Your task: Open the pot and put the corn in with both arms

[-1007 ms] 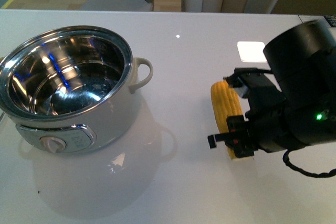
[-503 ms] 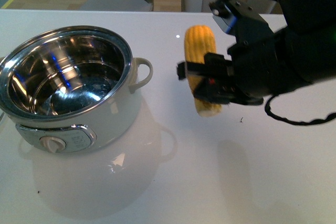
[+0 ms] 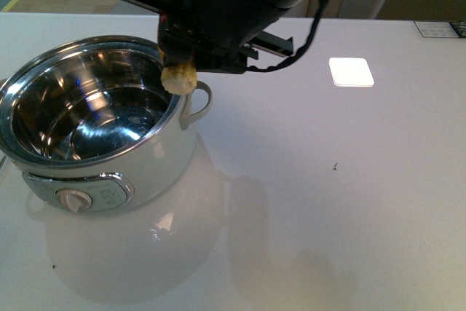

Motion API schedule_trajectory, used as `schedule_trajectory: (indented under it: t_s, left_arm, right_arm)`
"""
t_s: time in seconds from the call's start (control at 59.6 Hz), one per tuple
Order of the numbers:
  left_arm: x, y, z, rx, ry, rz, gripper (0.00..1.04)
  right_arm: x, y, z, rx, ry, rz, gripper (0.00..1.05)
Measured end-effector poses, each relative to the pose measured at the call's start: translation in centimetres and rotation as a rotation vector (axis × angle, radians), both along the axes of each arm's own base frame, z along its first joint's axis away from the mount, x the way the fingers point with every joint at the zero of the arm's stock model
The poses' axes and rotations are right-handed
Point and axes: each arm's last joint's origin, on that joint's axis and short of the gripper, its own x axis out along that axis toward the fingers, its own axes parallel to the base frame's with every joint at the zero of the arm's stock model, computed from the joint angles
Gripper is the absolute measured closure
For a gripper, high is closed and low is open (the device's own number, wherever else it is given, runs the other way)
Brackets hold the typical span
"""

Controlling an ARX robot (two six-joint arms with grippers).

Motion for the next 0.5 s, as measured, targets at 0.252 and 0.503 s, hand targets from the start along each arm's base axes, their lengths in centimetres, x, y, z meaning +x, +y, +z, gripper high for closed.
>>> schedule_trajectory:
  t_s: [0.252,0.503]
  left_arm:
    - [0.0,0.0,0.0,0.0,0.0,0.0,0.07]
    - [0.0,0.0,0.0,0.0,0.0,0.0,0.07]
  right_arm:
    - [0.6,3.0,-0.9,0.0,0.037,0.039,0.9]
    - [0.4,5.3,-1.8,-0.001,0.076,0.069,0.91]
